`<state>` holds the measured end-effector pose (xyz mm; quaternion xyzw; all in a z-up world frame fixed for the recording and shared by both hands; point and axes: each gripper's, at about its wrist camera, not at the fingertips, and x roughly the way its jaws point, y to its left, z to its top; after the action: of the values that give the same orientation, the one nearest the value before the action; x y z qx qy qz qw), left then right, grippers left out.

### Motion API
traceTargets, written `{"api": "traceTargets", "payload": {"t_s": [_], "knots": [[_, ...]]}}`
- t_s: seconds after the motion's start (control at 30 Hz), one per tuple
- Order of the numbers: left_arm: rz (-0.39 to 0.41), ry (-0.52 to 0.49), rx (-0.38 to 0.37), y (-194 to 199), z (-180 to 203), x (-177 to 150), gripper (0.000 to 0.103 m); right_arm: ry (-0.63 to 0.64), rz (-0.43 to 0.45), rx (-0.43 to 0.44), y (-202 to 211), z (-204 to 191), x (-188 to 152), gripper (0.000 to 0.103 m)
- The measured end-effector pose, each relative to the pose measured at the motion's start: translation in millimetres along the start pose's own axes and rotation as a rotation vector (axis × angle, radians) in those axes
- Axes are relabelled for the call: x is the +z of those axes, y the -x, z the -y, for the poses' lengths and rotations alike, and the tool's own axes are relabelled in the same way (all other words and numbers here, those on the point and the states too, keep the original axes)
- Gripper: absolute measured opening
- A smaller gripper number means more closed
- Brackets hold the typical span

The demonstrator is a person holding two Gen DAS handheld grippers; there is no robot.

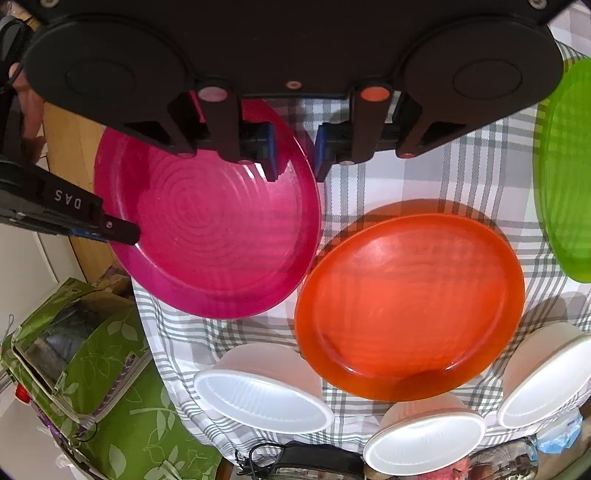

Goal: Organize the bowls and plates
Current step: 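Grip the pink plate rim with the left tool and lift it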

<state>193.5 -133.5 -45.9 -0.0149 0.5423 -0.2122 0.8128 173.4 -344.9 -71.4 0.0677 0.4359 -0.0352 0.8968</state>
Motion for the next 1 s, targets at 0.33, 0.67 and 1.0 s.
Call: {"api": "traceTargets", "payload": {"t_s": [0.33,0.67,1.0], "knots": [[0.01,-0.007,0.01,18,-11,-11,0.026,0.026,-0.006,0.025,17,-14,-11,0.021],[-0.008,-0.001,0.031,11,-19,-21,0.026,0.034,-0.052,0.023,11,-32,-26,0.024],[0.01,0.02,0.003,7,-25,-13,0.026,0.056,-0.042,0.019,2,-28,-15,0.026]]}}
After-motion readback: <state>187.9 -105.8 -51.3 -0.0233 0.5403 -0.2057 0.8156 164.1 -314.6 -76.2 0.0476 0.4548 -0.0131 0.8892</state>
